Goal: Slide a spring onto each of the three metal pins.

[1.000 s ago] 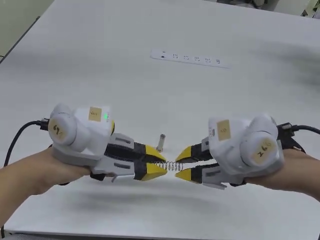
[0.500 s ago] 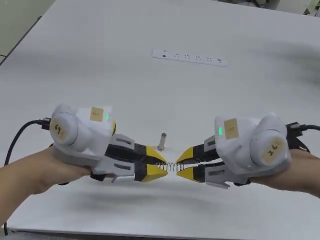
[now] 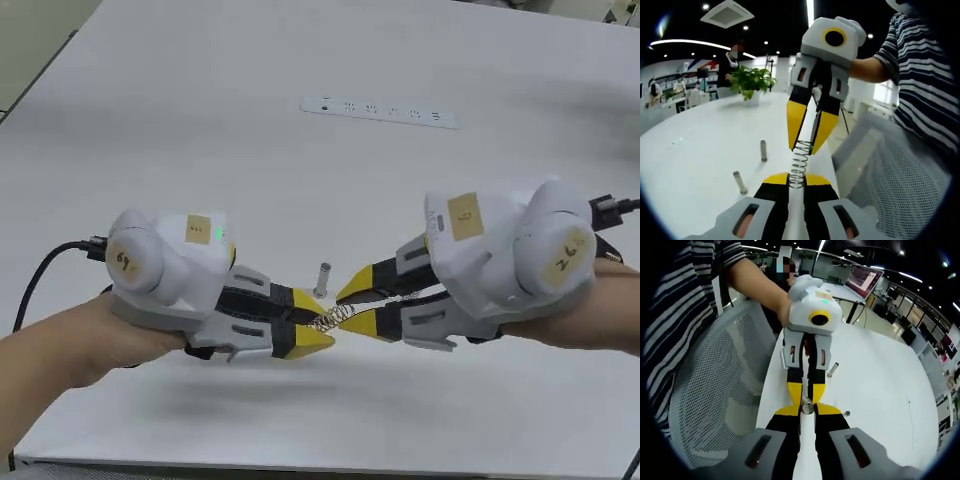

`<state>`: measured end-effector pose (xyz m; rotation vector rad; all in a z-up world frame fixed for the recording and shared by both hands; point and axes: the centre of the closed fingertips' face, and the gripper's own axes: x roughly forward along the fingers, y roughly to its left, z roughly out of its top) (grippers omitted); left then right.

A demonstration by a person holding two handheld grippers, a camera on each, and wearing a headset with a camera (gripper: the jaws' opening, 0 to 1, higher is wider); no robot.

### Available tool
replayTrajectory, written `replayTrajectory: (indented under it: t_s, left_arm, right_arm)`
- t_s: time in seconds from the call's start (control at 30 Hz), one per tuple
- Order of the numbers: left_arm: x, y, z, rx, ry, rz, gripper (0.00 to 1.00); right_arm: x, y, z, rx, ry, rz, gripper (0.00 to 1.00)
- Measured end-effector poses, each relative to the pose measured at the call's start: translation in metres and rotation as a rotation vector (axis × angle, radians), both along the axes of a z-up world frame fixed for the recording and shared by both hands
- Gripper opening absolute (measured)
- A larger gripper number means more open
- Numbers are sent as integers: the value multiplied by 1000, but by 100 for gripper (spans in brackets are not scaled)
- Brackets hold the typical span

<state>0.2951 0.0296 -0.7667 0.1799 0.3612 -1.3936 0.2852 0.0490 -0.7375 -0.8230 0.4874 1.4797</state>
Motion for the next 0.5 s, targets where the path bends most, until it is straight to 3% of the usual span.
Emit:
replayTrajectory:
  t_s: [0.37, 0.5]
  left_arm:
    - [1, -1, -1, 15, -11, -1, 2]
    - [-2, -4, -1, 12, -15, -9, 2]
  right_arm:
    - [-2, 7, 4, 47, 2, 3, 6]
    - [-4, 12, 8, 88, 27, -8, 7]
